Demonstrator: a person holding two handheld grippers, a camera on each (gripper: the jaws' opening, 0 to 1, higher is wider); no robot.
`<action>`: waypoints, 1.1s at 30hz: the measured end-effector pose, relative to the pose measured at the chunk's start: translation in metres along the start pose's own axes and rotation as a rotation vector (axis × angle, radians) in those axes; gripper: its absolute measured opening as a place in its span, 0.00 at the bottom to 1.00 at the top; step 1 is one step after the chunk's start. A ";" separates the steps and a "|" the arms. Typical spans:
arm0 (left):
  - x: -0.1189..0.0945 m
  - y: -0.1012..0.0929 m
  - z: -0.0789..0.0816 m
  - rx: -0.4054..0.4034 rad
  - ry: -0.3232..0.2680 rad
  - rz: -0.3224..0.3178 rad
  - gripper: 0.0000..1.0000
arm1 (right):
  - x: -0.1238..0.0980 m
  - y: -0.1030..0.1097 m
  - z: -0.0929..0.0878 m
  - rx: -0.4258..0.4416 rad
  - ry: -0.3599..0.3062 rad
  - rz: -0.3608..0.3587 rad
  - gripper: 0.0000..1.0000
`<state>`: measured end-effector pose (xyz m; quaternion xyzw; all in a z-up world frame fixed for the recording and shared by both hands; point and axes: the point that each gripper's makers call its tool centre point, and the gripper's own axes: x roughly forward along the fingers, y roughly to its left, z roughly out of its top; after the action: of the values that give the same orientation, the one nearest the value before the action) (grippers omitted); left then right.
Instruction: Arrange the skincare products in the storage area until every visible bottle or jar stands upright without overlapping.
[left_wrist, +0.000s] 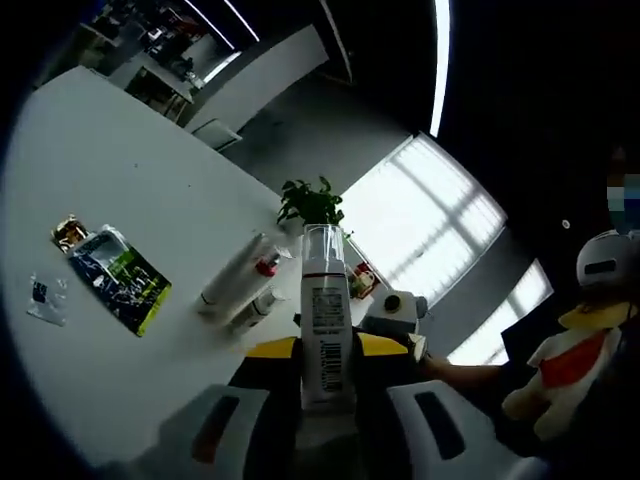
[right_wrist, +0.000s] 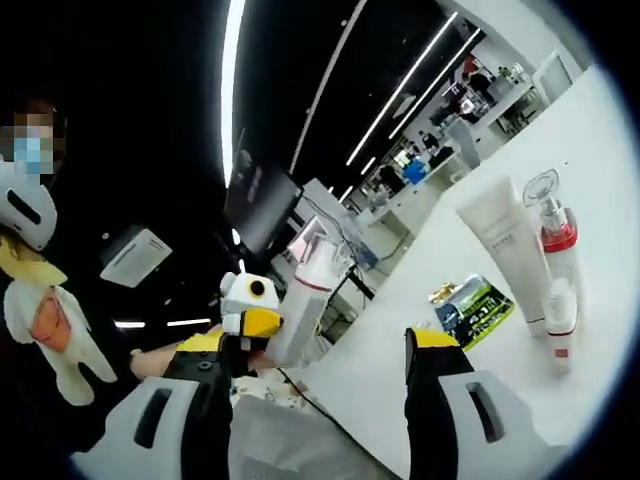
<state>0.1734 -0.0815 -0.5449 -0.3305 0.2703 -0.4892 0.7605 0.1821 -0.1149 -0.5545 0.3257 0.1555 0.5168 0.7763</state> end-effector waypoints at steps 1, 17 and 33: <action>0.001 -0.005 0.000 0.000 0.001 -0.020 0.17 | 0.002 0.001 0.001 0.011 -0.004 0.007 0.68; 0.010 -0.038 -0.018 -0.004 0.076 -0.169 0.17 | 0.017 0.032 0.017 0.111 -0.069 0.133 0.36; 0.014 -0.029 -0.003 0.074 0.001 -0.124 0.16 | 0.014 0.028 0.034 0.024 -0.104 0.001 0.20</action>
<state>0.1599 -0.1039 -0.5255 -0.3179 0.2315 -0.5452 0.7403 0.1875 -0.1070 -0.5094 0.3613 0.1210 0.4977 0.7792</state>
